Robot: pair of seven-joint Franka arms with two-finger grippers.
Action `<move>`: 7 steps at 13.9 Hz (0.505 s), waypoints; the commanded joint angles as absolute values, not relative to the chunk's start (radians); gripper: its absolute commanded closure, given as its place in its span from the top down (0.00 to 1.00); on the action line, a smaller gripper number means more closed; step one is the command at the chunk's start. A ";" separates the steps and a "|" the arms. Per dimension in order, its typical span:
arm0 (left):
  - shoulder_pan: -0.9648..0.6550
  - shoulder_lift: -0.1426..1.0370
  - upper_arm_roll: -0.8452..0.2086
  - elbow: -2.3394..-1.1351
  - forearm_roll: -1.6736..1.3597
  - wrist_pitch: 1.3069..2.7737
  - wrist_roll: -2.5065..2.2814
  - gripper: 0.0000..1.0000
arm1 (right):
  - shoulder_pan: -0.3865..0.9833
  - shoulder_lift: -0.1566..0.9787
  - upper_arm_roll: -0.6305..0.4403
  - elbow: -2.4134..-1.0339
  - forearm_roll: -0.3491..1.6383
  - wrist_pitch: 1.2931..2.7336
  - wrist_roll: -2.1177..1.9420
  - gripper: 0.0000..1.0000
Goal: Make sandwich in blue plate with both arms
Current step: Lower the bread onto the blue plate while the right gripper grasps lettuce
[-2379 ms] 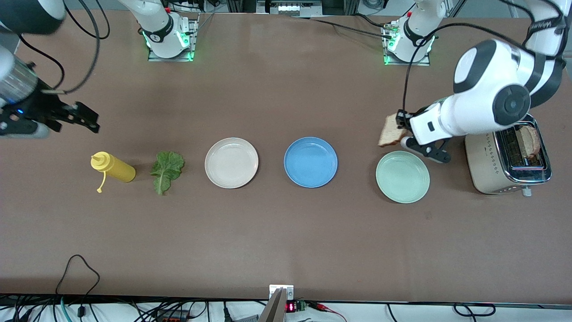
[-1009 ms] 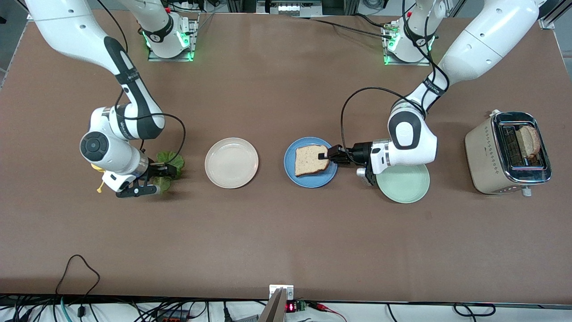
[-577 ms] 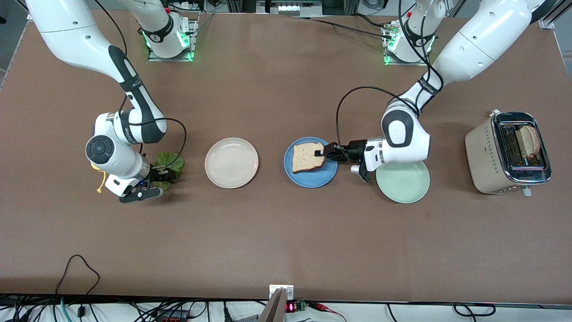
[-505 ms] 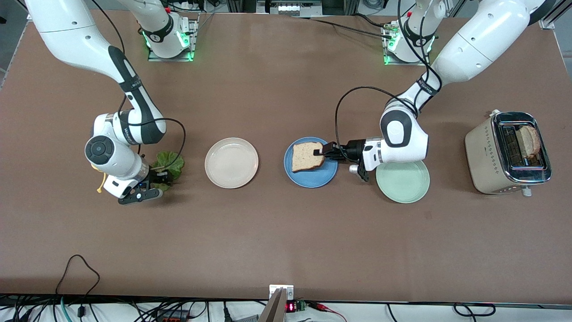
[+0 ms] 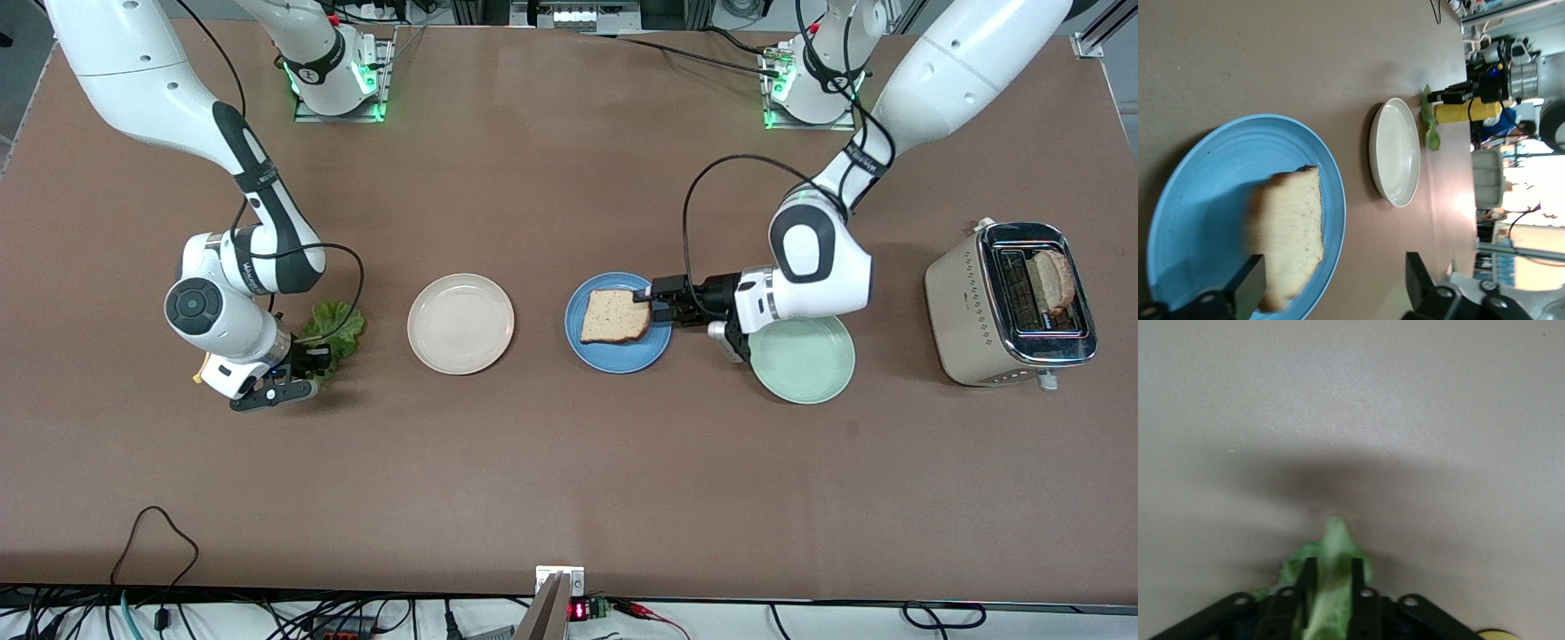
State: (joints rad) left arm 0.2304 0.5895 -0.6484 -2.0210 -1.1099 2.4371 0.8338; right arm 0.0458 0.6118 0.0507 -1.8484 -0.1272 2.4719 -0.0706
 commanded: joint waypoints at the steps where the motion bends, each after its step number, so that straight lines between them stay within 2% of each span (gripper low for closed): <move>1: 0.235 0.506 -0.609 -2.071 -0.946 2.415 0.841 1.00 | 0.037 0.621 0.058 -1.833 -0.141 2.476 -0.080 0.08; 2: 0.238 0.503 -0.598 -2.068 -0.889 2.375 0.838 1.00 | 0.037 0.620 0.058 -1.833 -0.141 2.476 -0.080 0.00; 5: 0.242 0.471 -0.529 -2.011 -0.702 2.223 0.810 1.00 | 0.038 0.609 0.063 -1.822 -0.140 2.471 -0.133 0.00; 7: 0.242 0.463 -0.511 -1.915 -0.501 2.072 0.709 1.00 | 0.040 0.571 0.064 -1.819 -0.141 2.462 -0.222 0.00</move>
State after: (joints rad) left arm 0.2470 0.4961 -0.5294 -1.9896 -0.6477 2.1959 0.7982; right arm 0.0462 0.6072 0.0535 -1.8243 -0.1282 2.4725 -0.1500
